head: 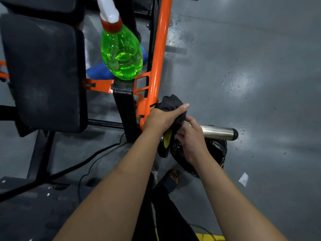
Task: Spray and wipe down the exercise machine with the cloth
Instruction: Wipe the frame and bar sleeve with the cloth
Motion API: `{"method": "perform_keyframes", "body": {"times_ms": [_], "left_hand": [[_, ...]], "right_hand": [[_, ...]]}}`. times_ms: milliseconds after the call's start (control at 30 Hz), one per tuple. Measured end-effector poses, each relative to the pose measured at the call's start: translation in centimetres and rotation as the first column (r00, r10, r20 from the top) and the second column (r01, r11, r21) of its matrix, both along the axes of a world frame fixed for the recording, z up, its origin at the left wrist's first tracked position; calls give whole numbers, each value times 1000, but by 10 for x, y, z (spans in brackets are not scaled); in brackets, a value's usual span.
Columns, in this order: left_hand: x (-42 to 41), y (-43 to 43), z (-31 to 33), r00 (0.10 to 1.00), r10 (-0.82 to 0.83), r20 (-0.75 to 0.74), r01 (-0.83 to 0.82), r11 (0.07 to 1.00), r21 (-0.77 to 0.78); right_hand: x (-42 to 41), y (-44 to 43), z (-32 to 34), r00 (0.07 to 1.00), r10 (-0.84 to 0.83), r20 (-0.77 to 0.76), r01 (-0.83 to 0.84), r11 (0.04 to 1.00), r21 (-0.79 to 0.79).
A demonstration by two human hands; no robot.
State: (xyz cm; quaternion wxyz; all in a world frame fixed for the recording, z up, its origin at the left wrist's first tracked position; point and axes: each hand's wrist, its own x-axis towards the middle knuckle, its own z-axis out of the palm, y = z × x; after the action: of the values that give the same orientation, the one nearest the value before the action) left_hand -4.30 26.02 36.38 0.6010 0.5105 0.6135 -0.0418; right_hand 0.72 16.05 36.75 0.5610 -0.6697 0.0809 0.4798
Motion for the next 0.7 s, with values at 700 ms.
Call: {"method": "perform_keyframes", "body": {"times_ms": [700], "left_hand": [[10,22,-22,962,-235,-136,246,967,71]], "right_hand": [[-20,-11,-36,731,-679,64,634,641,-433]]}}
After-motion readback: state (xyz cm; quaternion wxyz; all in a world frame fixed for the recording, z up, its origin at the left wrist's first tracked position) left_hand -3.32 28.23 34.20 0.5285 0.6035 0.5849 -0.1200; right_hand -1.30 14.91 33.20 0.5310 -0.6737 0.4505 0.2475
